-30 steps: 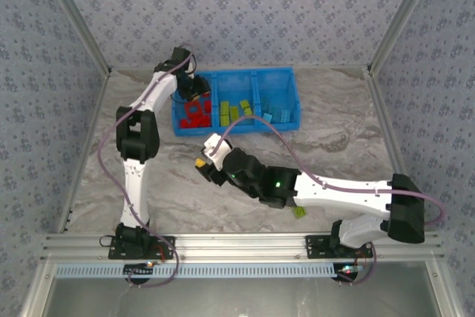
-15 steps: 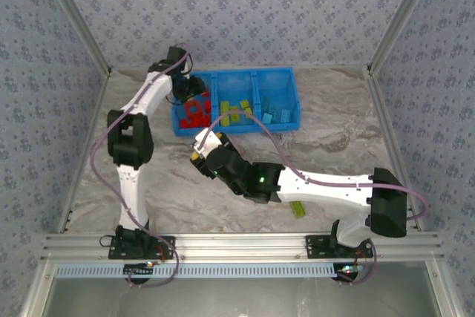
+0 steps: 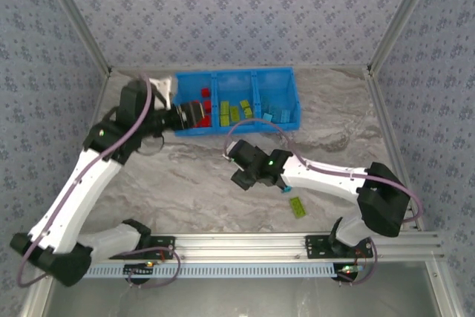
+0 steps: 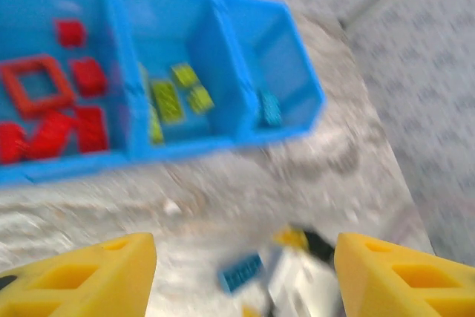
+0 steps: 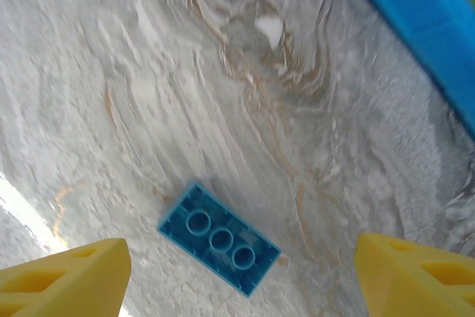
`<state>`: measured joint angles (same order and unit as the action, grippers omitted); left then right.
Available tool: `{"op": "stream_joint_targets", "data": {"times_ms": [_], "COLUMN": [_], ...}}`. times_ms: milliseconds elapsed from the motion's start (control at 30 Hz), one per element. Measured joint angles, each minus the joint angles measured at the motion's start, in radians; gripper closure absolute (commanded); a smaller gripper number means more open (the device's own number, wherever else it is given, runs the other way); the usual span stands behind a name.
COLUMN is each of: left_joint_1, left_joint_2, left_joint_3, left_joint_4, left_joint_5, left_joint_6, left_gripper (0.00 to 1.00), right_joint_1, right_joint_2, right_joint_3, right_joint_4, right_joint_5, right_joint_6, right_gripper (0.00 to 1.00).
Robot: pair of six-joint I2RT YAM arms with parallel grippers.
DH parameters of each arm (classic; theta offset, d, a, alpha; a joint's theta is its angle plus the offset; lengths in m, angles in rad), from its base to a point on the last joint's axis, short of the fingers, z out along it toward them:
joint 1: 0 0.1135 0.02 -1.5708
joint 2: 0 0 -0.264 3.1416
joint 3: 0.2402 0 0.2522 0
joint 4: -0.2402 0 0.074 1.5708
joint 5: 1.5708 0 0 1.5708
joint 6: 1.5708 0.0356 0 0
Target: Sort the legos into containers by color
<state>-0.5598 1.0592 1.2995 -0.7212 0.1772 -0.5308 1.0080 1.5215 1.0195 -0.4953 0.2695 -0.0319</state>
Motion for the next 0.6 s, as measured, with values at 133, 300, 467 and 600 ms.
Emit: {"op": "stream_joint_targets", "data": {"times_ms": [133,300,467,600], "left_joint_1": [-0.184,-0.359,-0.472,-0.510], "left_joint_2": [-0.109,-0.206,-0.225,-0.192], "left_joint_3": [-0.112,-0.190,-0.200,-0.200], "left_joint_4": [-0.046,-0.055,-0.044,-0.034], "left_joint_5": [0.010,-0.022,-0.079,-0.112], "left_joint_6": [-0.011,-0.056,-0.085,-0.093], "left_gripper": [0.34,0.35,0.35,0.35], "right_joint_1": [-0.014,-0.022,-0.063,-0.111], "right_joint_2": [0.075,0.138,0.147,0.200], "right_joint_3": [0.002,0.002,0.009,0.034], "right_joint_4": [-0.048,-0.079,-0.069,-0.061], "right_joint_5": [-0.059,-0.072,-0.073,-0.099], "right_joint_6": [-0.054,-0.092,-0.124,-0.141], "right_gripper": [0.17,0.15,0.17,0.22]}}
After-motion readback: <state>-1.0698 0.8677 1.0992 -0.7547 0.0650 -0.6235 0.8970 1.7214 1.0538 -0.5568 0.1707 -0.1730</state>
